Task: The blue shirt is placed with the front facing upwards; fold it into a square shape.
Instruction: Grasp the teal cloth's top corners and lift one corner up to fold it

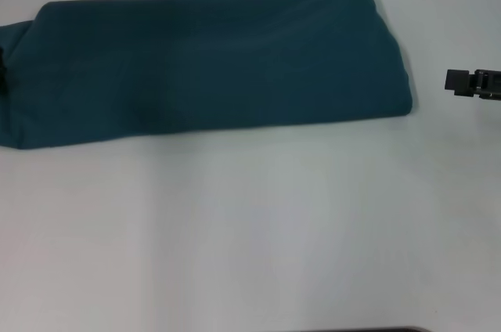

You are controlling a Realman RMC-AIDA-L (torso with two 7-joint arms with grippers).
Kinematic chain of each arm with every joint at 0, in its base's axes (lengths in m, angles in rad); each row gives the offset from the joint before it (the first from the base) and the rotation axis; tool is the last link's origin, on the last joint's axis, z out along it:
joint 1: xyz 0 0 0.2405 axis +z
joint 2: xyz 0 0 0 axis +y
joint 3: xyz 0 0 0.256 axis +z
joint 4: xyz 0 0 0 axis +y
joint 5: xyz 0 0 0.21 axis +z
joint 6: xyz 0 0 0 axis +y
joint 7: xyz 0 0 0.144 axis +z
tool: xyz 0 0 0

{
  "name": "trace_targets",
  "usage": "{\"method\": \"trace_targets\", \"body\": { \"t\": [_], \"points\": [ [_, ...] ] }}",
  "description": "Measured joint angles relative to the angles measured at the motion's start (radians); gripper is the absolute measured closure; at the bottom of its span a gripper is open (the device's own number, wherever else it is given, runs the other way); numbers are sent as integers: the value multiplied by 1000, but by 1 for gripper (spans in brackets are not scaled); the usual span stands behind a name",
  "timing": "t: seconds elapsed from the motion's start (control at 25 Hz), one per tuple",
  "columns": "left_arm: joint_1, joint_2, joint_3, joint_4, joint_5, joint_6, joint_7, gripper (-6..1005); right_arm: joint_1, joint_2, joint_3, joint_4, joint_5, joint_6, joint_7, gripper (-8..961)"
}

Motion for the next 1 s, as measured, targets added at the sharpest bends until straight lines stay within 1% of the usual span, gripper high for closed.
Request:
{"method": "trace_targets", "body": {
  "t": [0.12, 0.24, 0.44, 0.52, 0.6, 0.68, 0.76, 0.8, 0.84, 0.96, 1.0],
  "points": [
    [-2, 1, -5, -30, -32, 30, 17, 972, 1, 0, 0, 0, 0, 0, 0, 25],
    [-1, 2, -6, -78, -103, 85, 36, 972, 1, 0, 0, 0, 0, 1, 0, 25],
    [0, 17, -7, -160, -210, 182, 46, 971, 3, 1, 0, 0, 0, 11, 0, 25],
    [1, 19, -8, -170, -239, 200, 51, 971, 5, 6, 1, 0, 2, 32, 1, 25],
    [4, 20, -9, -169, -253, 202, 54, 970, 11, 20, 4, 8, 13, 61, -7, 26],
    [7, 20, -12, -162, -253, 197, 56, 970, 27, 40, 8, 33, 33, 93, -44, 26],
    [12, 19, -23, -156, -254, 191, 64, 970, 55, 61, 9, 69, 51, 125, -124, 26],
    [14, 19, -28, -156, -254, 189, 67, 971, 78, 77, 10, 90, 58, 144, -187, 26],
    [17, 18, -33, -155, -254, 187, 70, 971, 86, 85, 10, 95, 59, 152, -207, 26],
    [24, 17, -35, -155, -254, 182, 73, 971, 133, 129, 14, 105, 73, 204, -328, 25],
    [26, 15, -35, -155, -256, 181, 76, 972, 147, 144, 16, 108, 82, 219, -363, 49]
  ]
}}
